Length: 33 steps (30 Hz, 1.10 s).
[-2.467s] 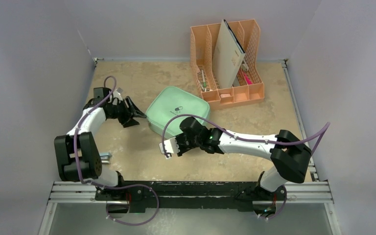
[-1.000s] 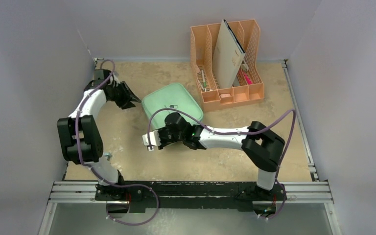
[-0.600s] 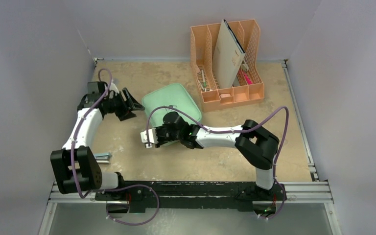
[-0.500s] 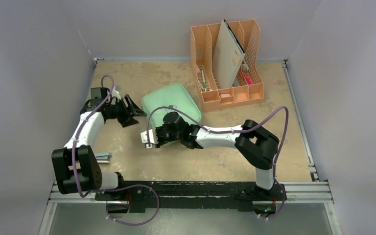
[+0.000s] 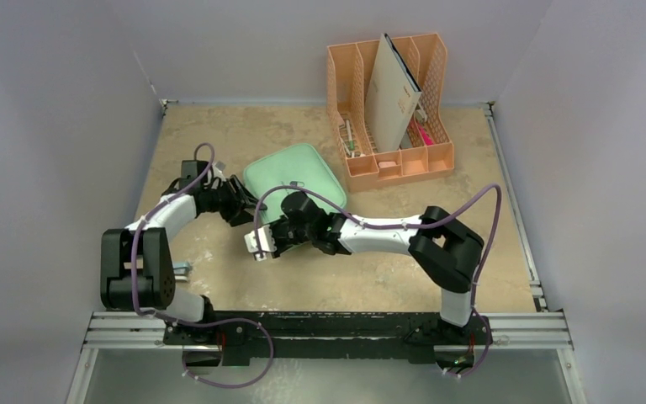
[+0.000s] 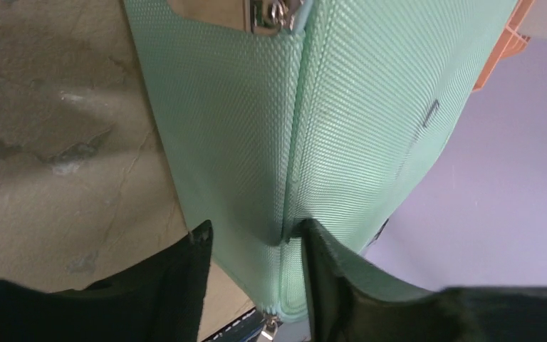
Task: Organize the medicine kit
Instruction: Zip the medicine box at the center of the board.
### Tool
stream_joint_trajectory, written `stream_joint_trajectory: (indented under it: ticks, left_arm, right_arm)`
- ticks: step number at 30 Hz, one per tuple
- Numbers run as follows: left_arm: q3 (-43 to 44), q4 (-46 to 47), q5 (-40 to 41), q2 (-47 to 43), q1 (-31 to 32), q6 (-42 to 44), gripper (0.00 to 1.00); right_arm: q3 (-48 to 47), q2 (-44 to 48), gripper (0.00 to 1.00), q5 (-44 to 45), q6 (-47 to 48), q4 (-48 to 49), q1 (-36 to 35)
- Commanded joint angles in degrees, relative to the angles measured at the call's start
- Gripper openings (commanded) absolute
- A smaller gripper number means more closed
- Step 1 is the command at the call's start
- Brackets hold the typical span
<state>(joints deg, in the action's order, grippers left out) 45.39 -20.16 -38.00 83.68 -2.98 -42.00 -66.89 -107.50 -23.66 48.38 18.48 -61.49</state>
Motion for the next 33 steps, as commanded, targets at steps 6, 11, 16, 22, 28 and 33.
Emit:
stream_joint_trajectory:
  ticks: [6,11,16,22,28,33]
  left_arm:
    - [2.4,1.1,9.0,8.6,1.9,0.5,0.27]
    - [4.5,-2.4,12.8,10.2,1.9,3.9,0.25]
    - [5.1,-2.8,14.6,10.7,1.9,4.7,0.24]
    - [3.9,-1.6,15.1,11.9,1.9,4.6,0.22]
    - [5.5,-3.1,15.7,13.7,1.9,5.2,0.22]
    - [5.5,-3.4,15.9,12.2,1.9,5.0,0.23]
  right_arm:
    - [1.9,6.0,0.00,-1.7,6.5,-13.0,-0.4]
    - [4.8,7.1,0.00,0.0,9.8,-15.7,-0.4]
    - [8.3,8.4,0.00,2.6,10.4,-14.0,-0.4]
    - [9.4,11.2,0.00,4.6,13.9,-21.6,-0.4]
    - [10.6,13.8,0.00,6.8,19.6,-25.6,-0.4]
    - [10.7,15.5,0.00,7.6,20.6,-32.1,-0.4]
